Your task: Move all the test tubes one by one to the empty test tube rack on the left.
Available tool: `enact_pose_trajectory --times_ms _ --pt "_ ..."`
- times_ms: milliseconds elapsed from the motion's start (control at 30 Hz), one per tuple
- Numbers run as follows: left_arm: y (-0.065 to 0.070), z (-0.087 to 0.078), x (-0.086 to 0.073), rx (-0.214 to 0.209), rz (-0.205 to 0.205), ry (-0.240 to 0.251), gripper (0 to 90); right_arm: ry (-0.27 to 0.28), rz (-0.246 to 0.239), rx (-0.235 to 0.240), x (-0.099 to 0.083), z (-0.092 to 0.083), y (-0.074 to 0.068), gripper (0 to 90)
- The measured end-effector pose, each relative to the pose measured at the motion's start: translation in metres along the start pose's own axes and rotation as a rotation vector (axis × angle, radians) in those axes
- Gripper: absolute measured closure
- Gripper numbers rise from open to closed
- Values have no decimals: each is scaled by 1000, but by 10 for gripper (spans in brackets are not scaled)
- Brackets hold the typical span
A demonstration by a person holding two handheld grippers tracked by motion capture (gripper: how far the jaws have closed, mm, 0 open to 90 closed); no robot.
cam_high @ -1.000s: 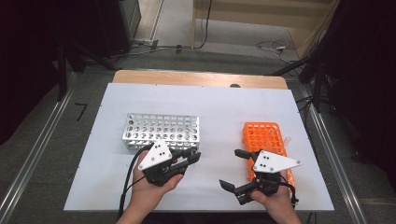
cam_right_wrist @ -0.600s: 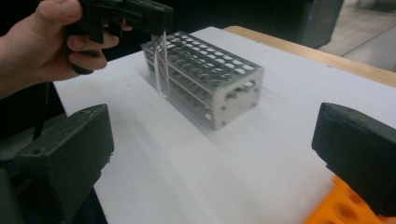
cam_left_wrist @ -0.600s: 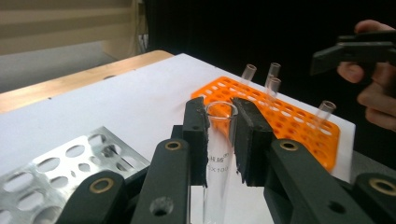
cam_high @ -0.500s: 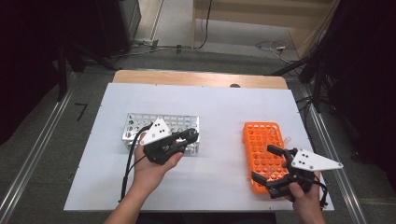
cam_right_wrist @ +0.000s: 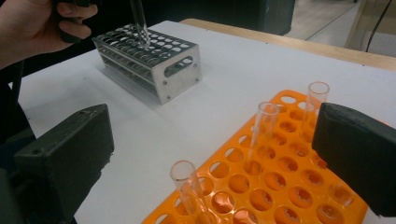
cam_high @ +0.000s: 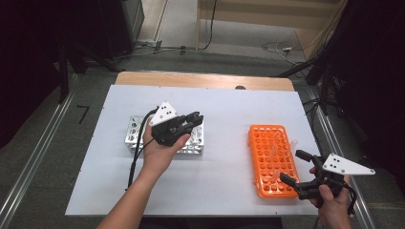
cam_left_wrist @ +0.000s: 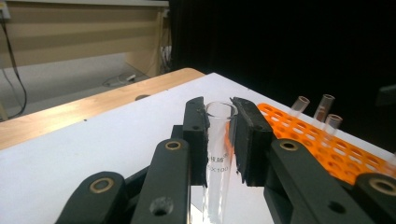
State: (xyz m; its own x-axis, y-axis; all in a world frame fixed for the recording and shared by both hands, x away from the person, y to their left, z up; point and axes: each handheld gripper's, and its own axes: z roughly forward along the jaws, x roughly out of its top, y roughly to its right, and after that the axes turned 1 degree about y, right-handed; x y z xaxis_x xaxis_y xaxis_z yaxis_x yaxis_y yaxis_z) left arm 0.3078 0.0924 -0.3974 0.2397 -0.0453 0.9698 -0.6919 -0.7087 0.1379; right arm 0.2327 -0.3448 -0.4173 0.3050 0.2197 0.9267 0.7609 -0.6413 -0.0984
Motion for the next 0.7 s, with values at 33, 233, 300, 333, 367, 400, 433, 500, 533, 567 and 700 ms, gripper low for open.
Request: enact_pose_trajectory --times_ms 33,233,300,333,367,400,433,500,533,567,700 --pt "-3 2 0 2 -5 1 757 1 0 -2 -1 0 1 0" --pt "-16 12 2 29 -23 7 756 -3 12 -5 -5 -2 8 0" --pt "-20 16 3 38 -25 10 757 -3 18 -9 -6 -3 11 0" --pt "-21 17 4 41 -30 12 757 -3 21 -12 -7 -4 11 0" --pt "-23 19 5 40 -27 12 756 0 22 -13 -7 -4 12 0" --pt "-24 21 5 44 -31 17 757 -1 27 -17 -7 -5 13 0" --pt "-25 22 6 47 -27 16 756 -1 26 -19 -8 -5 14 0" --pt "-28 25 6 53 -31 22 757 0 30 -23 -9 -6 15 0" --pt "-29 26 6 54 -35 25 757 3 31 -23 -9 -6 15 0" --pt "-30 27 6 59 -42 28 757 5 30 -26 -9 -7 16 0" --pt "-36 31 5 75 -59 31 757 15 35 -30 -9 -10 18 0"
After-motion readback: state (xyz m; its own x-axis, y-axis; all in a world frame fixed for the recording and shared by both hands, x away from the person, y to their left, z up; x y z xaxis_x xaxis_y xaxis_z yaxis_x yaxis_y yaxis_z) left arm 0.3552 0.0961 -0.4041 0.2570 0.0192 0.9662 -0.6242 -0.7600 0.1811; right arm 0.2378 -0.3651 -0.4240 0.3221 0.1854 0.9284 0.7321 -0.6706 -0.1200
